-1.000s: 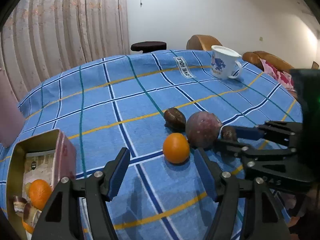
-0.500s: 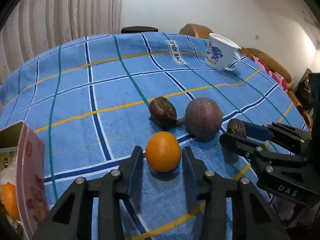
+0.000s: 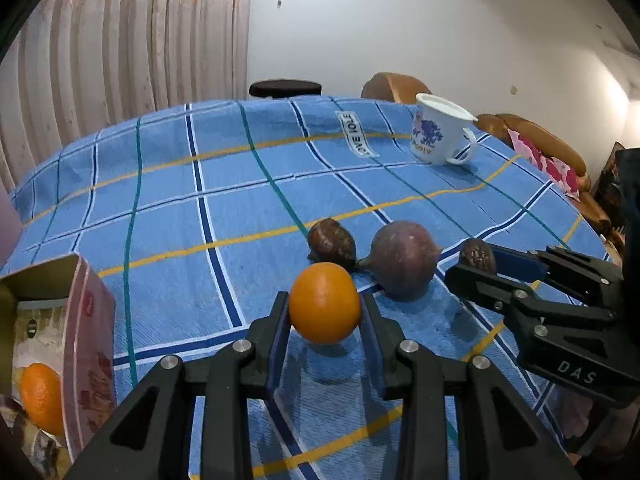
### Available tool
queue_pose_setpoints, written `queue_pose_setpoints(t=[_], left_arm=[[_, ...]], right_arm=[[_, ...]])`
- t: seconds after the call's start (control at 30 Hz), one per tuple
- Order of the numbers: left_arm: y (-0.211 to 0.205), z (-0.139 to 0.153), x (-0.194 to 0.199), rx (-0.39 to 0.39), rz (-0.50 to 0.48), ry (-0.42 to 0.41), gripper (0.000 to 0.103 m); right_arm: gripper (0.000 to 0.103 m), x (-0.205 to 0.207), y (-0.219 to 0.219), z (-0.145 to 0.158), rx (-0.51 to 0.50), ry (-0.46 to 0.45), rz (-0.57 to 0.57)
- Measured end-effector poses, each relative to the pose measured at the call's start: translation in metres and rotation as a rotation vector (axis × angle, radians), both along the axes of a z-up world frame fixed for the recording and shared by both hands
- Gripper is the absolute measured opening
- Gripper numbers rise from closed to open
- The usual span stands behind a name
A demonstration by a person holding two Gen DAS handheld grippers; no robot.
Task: Organize fruits
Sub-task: 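Carry the orange in the left tool while the right tool carries the brown fruit over the tin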
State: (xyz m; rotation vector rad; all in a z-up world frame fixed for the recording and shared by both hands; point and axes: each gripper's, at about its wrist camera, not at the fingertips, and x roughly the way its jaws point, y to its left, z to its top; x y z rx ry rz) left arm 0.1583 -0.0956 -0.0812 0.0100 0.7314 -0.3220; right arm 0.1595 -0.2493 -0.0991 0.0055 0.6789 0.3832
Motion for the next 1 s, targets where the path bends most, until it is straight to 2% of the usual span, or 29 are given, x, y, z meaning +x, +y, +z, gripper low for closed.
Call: queue_pose_setpoints(t=[0.37,0.87,1.0], left_arm=[[0.003,0.009,-0.01,-0.031,0.016,-0.078,0.036],[0.0,0.018,-0.03,-0.012,0.044,-0.181,0.036],[-0.002,0.022,-0.042,0.006,0.059,-0.236,0.036]], right_arm=[[0.04,-0.017,0.001,0.011,0.019,-0.101,0.021],[0.04,-0.029,-0.002,0.017,0.03,-0.173,0.016],[0.04,-0.037,-0.001,0.022,0.03,-0.225,0.02]])
